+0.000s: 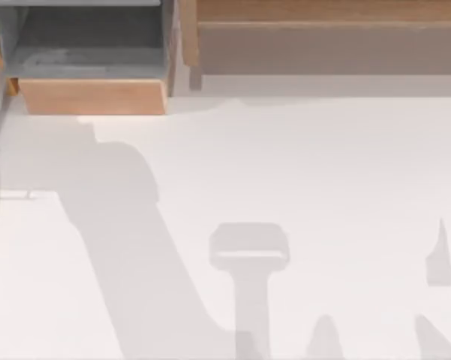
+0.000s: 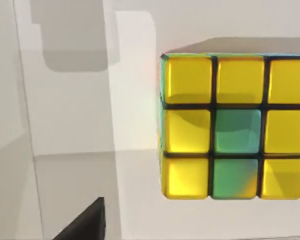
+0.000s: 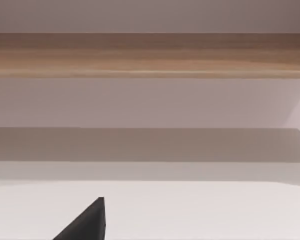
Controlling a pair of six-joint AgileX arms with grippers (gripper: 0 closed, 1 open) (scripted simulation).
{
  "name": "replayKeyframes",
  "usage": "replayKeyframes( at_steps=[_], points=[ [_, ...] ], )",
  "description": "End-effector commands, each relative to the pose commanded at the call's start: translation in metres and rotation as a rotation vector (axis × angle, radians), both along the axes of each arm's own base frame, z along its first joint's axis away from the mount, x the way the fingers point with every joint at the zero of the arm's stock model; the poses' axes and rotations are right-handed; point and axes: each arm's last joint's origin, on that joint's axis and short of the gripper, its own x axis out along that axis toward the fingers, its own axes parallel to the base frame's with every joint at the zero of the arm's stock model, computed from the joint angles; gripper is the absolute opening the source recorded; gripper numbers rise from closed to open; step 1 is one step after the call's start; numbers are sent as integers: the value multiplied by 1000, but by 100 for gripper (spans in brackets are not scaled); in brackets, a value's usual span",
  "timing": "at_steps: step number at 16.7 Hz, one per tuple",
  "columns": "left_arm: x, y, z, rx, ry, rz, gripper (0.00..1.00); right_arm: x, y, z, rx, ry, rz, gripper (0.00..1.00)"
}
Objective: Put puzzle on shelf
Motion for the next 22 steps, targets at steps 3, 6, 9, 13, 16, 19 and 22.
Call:
replayKeyframes(
  at_steps=[3, 6, 9, 13, 16, 19, 22],
  points=[
    [-11, -1, 23, 0, 1, -2, 100, 0, 0, 0, 0, 0, 0, 100],
    [-22, -2, 43, 0, 2, -2, 100, 0, 0, 0, 0, 0, 0, 100],
    [-21, -1, 42, 3, -4, -2, 100, 0, 0, 0, 0, 0, 0, 100],
    [2, 1, -12, -3, 8, -2, 100, 0, 0, 0, 0, 0, 0, 100],
    [18, -1, -54, -3, 9, 0, 100, 0, 0, 0, 0, 0, 0, 100],
    [23, -3, -63, 0, 1, -2, 100, 0, 0, 0, 0, 0, 0, 100],
    [23, -3, -63, 0, 1, -2, 100, 0, 0, 0, 0, 0, 0, 100]
  ],
)
